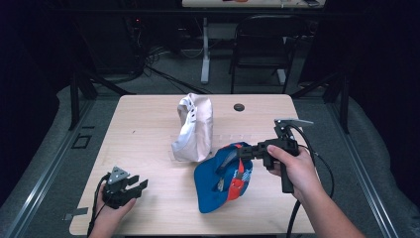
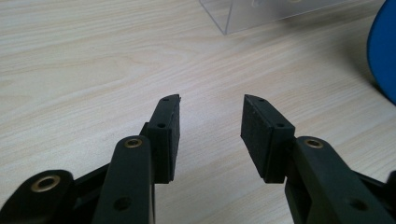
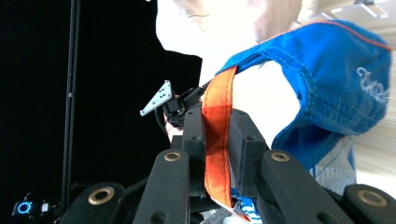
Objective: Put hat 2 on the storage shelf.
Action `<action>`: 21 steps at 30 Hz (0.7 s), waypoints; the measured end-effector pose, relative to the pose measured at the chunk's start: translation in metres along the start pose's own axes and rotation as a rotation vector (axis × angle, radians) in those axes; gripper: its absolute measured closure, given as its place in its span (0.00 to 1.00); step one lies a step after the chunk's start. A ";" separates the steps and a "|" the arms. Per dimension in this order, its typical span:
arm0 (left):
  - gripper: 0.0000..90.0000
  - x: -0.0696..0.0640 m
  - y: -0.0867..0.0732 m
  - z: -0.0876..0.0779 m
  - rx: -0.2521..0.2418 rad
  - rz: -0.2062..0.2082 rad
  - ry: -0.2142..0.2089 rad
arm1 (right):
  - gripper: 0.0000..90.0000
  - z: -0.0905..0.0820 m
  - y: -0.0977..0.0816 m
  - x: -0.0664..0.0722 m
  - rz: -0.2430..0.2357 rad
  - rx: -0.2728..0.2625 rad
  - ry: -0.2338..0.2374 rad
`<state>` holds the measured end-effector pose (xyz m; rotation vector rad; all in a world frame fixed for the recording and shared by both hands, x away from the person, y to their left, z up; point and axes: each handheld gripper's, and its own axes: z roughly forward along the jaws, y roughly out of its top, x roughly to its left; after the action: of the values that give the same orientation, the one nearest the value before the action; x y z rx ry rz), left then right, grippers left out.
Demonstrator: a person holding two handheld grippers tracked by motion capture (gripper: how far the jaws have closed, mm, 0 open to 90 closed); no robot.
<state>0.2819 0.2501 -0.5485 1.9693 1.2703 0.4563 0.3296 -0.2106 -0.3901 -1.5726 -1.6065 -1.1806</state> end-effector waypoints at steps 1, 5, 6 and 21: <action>0.64 0.000 0.000 0.000 -0.001 0.001 0.000 | 0.87 0.000 0.000 0.002 0.000 -0.001 0.004; 0.64 0.000 0.000 -0.001 0.000 0.002 0.000 | 0.87 -0.003 0.003 0.010 -0.009 0.002 0.004; 0.64 0.000 0.000 -0.001 -0.002 0.001 0.000 | 0.87 -0.005 0.003 0.013 -0.016 0.004 -0.001; 0.64 0.001 0.000 -0.001 -0.002 -0.001 0.004 | 0.87 -0.041 0.009 0.031 -0.014 -0.072 -0.038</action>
<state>0.2823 0.2516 -0.5480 1.9671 1.2729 0.4616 0.3276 -0.2335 -0.3433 -1.6411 -1.6174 -1.2357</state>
